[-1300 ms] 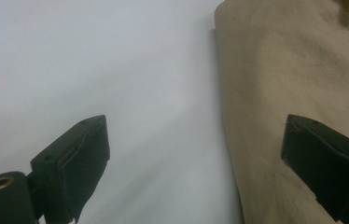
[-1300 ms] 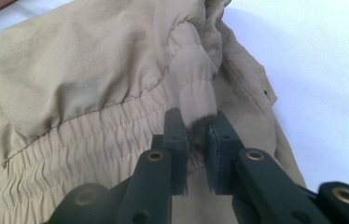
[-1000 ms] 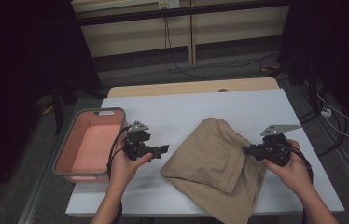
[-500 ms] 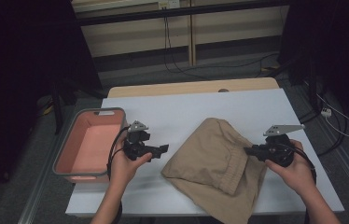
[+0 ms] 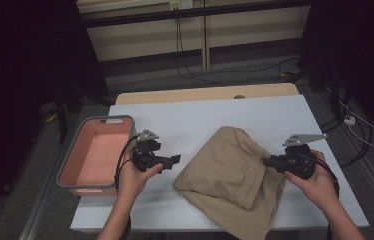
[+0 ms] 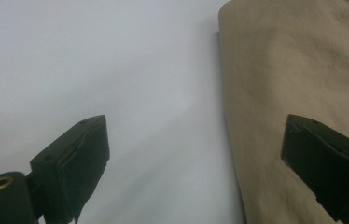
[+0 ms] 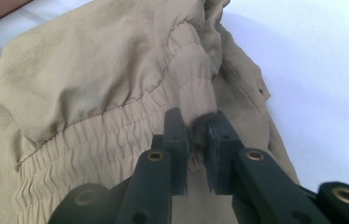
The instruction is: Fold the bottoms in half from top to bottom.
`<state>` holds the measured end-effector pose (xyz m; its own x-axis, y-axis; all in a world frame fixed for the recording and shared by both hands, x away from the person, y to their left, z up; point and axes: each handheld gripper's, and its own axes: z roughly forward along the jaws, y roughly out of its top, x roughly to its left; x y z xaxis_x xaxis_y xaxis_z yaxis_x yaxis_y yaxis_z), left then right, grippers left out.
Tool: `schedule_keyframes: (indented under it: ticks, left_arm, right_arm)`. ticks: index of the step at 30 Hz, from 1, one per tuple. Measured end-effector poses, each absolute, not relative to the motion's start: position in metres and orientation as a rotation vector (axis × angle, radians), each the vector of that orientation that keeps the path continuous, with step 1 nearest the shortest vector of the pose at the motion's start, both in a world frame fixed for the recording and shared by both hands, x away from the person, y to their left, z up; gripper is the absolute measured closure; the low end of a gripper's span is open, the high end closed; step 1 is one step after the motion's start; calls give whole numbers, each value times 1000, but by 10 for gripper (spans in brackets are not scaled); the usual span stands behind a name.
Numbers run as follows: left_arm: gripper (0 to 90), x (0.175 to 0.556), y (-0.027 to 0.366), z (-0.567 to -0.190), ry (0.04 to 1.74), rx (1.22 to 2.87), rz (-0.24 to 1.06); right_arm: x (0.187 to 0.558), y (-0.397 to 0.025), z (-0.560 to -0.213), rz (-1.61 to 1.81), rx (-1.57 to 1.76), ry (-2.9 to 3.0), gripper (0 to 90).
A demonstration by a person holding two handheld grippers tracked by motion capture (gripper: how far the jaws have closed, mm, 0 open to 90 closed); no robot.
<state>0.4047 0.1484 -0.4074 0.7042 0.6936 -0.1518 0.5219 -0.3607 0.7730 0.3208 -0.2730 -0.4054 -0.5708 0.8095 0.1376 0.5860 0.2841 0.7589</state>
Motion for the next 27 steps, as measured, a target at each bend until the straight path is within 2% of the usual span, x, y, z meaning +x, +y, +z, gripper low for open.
schedule_keyframes:
  ticks: [27]
  left_arm:
    - [80,405,147,-408,920,2055,261]
  right_arm:
    - [310,-280,-404,1183,1278,2272,808]
